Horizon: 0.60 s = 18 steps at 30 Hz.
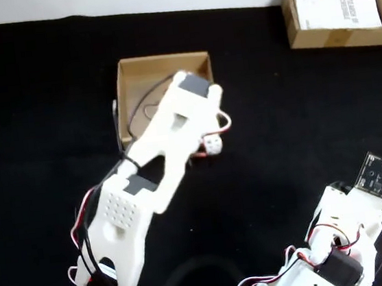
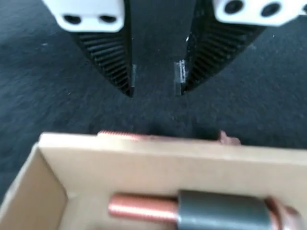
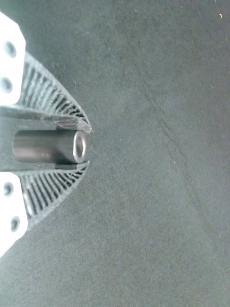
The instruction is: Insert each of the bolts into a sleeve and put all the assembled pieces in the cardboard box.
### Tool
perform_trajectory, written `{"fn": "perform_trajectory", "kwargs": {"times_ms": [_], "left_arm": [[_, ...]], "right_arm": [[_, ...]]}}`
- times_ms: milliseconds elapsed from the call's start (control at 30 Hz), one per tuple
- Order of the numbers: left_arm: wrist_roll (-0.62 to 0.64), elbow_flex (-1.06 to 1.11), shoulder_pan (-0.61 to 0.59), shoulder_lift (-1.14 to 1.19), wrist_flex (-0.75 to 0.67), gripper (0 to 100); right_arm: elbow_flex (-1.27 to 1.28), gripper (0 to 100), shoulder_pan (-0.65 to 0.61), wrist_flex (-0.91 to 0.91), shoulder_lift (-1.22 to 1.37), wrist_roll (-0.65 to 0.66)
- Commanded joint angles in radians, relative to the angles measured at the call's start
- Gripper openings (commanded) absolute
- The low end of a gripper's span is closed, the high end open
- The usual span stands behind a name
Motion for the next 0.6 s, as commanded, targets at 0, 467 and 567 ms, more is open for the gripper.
{"fn": "perform_trajectory", "kwargs": {"times_ms": [0, 467, 567], "left_arm": [[0.015, 0.004, -0.007, -0.013, 0.011, 15], [0.112, 0.004, -0.079, -0.002, -0.121, 15], [0.112, -0.001, -0.082, 0.045, -0.138, 15]], "right_arm": [[-0.008, 0.6, -0.004, -0.019, -0.01, 0.006], [-0.002, 0.6, -0.012, -0.019, -0.01, 0.009], [-0.002, 0.6, -0.012, -0.019, -0.008, 0.011]]}}
